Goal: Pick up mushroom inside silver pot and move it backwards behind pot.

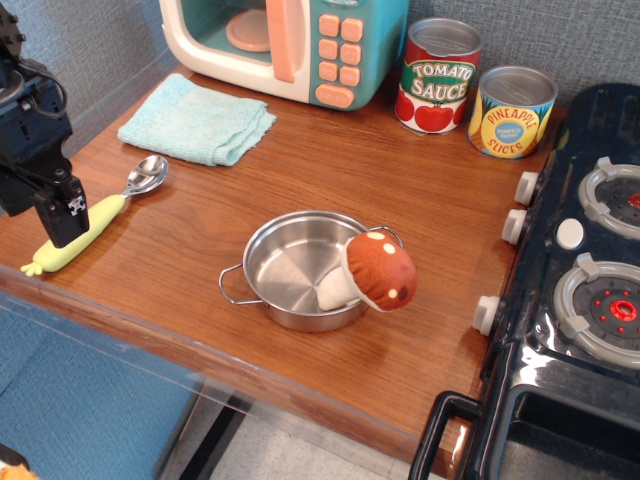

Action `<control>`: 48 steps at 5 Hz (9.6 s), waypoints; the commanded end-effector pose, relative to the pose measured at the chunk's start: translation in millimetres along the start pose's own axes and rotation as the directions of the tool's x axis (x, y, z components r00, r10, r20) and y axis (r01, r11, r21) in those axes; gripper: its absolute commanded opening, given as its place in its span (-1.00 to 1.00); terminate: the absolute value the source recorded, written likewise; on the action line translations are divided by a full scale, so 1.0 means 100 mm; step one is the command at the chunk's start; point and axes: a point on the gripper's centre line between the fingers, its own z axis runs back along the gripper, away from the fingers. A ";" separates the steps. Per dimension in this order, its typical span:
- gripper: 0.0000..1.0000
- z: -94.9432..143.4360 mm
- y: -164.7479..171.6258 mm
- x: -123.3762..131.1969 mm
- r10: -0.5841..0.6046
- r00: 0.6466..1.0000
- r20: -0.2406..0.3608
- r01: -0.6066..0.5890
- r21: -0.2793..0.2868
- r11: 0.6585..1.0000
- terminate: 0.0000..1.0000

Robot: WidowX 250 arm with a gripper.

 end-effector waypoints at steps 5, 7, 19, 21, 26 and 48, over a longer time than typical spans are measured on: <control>1.00 0.87 -1.66 0.83 -0.342 0.896 0.284 0.371 -0.057 0.927 -1.00; 1.00 0.62 -2.47 1.04 -0.449 0.858 0.250 0.476 -0.057 0.877 -1.00; -1.00 -0.14 -1.62 0.93 -0.420 0.907 0.033 0.418 0.059 0.907 -1.00; -1.00 -0.13 -1.60 0.93 -0.419 0.908 0.031 0.416 0.070 0.907 -1.00; -1.00 0.39 -1.38 1.01 -0.346 0.925 0.154 0.345 0.035 0.938 -1.00; 1.00 0.69 -1.08 1.72 -0.154 0.982 0.113 0.146 0.076 0.986 1.00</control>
